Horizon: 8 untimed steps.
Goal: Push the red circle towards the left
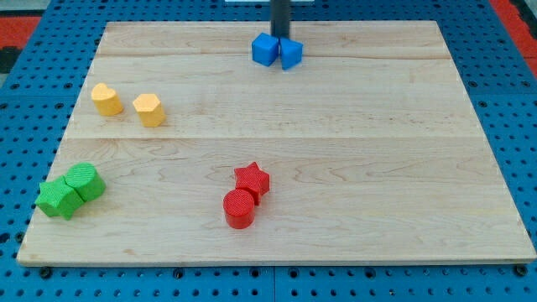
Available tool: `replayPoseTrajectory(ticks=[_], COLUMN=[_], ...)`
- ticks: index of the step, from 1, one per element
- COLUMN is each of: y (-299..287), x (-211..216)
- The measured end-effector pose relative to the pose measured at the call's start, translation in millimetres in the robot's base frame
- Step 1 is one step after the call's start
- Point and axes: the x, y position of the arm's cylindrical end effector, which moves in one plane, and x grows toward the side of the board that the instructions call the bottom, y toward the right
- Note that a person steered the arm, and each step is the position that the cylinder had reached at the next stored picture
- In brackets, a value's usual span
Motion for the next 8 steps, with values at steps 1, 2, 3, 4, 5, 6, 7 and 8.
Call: replayPoseTrajectory(ticks=[1, 2, 3, 4, 5, 6, 7, 8], y=[15, -22, -34, 38, 81, 35, -10, -78], x=[23, 87, 143, 149, 238, 287, 323, 311])
